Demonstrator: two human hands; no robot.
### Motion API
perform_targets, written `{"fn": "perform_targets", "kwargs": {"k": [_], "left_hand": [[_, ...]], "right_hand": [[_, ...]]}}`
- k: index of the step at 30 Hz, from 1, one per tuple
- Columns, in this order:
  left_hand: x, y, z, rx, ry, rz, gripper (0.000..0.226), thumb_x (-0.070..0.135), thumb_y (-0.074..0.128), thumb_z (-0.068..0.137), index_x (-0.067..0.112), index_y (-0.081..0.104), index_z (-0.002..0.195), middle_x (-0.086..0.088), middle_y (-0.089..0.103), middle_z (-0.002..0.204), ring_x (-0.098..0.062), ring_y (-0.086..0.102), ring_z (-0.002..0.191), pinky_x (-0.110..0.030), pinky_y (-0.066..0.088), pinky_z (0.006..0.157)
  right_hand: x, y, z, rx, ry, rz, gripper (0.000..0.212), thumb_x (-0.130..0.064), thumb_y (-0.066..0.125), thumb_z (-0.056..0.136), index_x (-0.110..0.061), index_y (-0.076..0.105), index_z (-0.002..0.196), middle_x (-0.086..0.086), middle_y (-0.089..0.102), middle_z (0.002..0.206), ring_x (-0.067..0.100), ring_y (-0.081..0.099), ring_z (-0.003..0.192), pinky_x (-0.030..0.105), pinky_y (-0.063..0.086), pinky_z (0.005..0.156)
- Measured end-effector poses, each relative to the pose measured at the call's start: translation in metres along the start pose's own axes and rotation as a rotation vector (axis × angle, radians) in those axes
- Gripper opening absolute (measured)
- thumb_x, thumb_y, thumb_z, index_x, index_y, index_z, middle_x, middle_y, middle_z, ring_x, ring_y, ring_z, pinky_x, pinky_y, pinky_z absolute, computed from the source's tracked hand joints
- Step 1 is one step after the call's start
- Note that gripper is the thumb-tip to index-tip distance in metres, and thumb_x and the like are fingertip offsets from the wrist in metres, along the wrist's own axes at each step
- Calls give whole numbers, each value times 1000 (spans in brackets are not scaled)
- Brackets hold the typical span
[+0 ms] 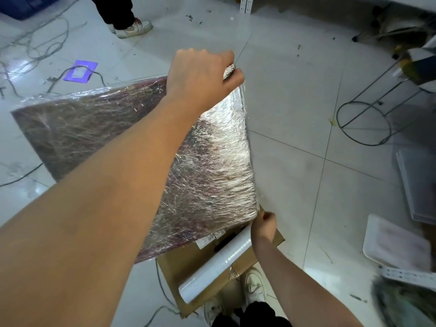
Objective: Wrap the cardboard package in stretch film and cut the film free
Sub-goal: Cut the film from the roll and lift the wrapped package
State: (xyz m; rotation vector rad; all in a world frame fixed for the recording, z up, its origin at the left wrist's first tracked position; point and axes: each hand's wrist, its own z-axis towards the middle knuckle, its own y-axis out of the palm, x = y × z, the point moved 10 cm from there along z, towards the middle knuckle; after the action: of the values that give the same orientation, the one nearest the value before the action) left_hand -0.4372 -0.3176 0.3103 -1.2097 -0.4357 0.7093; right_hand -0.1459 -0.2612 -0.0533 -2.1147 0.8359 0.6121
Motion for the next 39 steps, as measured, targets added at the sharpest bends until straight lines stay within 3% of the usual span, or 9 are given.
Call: {"fn": "perform_targets", "kwargs": {"k": [2, 5, 10, 13, 18, 26, 29, 39], "left_hand": [[1, 0, 0, 3, 7, -17, 41, 48, 34, 98, 19, 60, 110, -13, 66, 83, -31, 51, 68, -33, 27, 64], [5, -1, 0, 11, 33, -52, 40, 46, 32, 98, 27, 54, 126, -8, 69, 93, -34, 61, 80, -32, 28, 64], [3, 0, 1, -31, 36, -101, 39, 49, 32, 98, 35, 55, 127, -4, 67, 102, -32, 63, 89, -31, 31, 68], [-3, 2, 5, -67, -16, -112, 43, 55, 32, 96, 34, 57, 125, 0, 66, 109, -29, 62, 97, -31, 34, 73], [-6, 3, 9, -75, -48, -125, 45, 58, 33, 95, 35, 60, 122, 2, 66, 111, -26, 62, 99, -30, 33, 72], [-9, 4, 12, -73, -46, -143, 38, 57, 36, 96, 43, 58, 123, 4, 66, 111, -23, 63, 96, -28, 35, 72], [-9, 7, 13, -95, -47, -133, 40, 60, 36, 94, 43, 57, 123, 5, 65, 114, -24, 63, 97, -30, 35, 74], [-11, 5, 13, -126, -53, -121, 37, 52, 33, 97, 47, 51, 129, 5, 63, 118, -24, 63, 100, -30, 31, 73]], "right_hand": [[-45, -9, -11, 4, -118, 254, 15, -15, 40, 97, -10, 51, 90, 9, 55, 84, 23, 51, 82, 30, 39, 72], [-105, -13, -20, -142, -208, 482, 21, -13, 37, 98, -10, 56, 91, 11, 61, 94, 24, 59, 87, 32, 48, 79], [-197, 1, -44, -537, -406, 412, 36, -39, 40, 94, -15, 65, 103, 6, 69, 105, 20, 65, 101, 32, 51, 89], [-221, 15, -59, -672, -438, 271, 50, -51, 38, 88, -15, 66, 109, 5, 69, 107, 20, 64, 101, 30, 49, 90], [-244, 3, -69, -634, -570, 283, 29, -27, 45, 99, -8, 64, 109, 5, 66, 97, 14, 63, 91, 29, 49, 85], [-304, 7, -89, -709, -703, 253, 16, -21, 53, 96, -11, 63, 103, -4, 63, 84, 8, 59, 72, 24, 50, 71], [-330, 7, -98, -726, -772, 270, 14, -21, 58, 93, -15, 63, 104, -4, 65, 89, 7, 61, 76, 25, 51, 74], [-370, 13, -105, -771, -834, 260, 9, -16, 62, 90, -23, 68, 90, -12, 68, 77, 10, 59, 74, 32, 51, 76]]}}
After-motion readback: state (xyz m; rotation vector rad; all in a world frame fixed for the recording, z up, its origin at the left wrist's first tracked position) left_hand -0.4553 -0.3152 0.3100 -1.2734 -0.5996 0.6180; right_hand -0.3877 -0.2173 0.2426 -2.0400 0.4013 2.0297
